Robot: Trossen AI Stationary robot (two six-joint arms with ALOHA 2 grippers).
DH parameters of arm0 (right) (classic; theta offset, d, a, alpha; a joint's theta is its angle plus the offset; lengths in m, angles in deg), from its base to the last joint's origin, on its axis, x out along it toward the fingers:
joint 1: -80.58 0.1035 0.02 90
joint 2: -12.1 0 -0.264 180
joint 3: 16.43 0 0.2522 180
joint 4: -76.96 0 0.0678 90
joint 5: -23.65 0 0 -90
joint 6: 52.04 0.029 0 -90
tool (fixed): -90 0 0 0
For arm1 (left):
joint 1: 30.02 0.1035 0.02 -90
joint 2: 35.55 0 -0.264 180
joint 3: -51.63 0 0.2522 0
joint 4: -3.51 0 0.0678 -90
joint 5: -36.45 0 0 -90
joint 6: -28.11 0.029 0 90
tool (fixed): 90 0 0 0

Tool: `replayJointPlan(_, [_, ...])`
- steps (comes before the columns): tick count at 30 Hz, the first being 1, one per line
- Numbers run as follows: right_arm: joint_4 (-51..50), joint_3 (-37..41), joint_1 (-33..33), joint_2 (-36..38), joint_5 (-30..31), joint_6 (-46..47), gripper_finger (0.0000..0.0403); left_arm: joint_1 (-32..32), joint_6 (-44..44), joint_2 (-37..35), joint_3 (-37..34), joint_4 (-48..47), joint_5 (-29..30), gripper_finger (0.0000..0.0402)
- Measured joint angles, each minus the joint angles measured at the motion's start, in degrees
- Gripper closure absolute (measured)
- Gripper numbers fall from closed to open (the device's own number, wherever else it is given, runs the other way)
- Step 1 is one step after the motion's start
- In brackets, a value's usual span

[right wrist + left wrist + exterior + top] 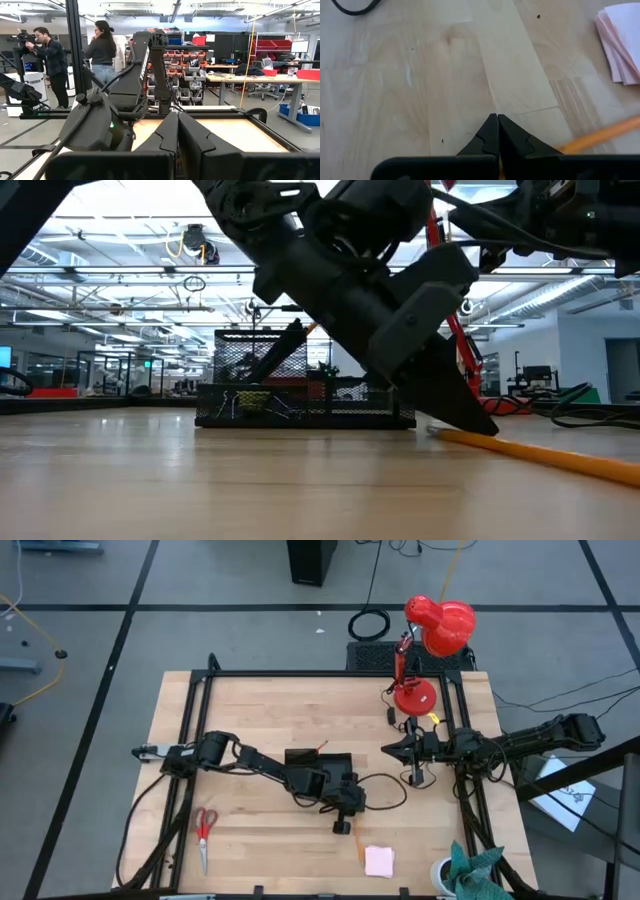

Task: Pick and place office supplies into organizer
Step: Put the pencil into the mesh desk organizer

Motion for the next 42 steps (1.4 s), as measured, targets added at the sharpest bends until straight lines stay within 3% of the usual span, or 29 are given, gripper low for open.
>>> replayJointPlan(11, [-0.4, 0.0, 0.0, 0.0, 0.0, -0.22, 0.0399, -2.96, -0.81, -0.17, -0.4, -6.11, 0.14, 0.0398])
replayJointPlan(18, [-0.47, 0.0, 0.0, 0.0, 0.01, -0.2, 0.0399, -4.14, -1.37, -2.9, -0.55, -12.51, -4.9, 0.0398])
replayJointPlan(31, [-0.52, 0.02, 0.0, 0.0, 0.02, -0.06, 0.0399, -9.39, -4.17, -6.59, -0.66, -27.98, -7.04, 0.0399])
replayJointPlan(37, [-0.44, 0.0, 0.0, -0.02, 0.02, 0.0, 0.0399, -11.68, -3.77, -8.55, -0.89, -28.57, -3.27, 0.0397])
replayJointPlan(42, [-0.39, 0.02, 0.0, 0.0, 0.02, 0.42, 0.0399, -12.79, -4.28, -11.26, -1.3, -30.85, 3.86, 0.039])
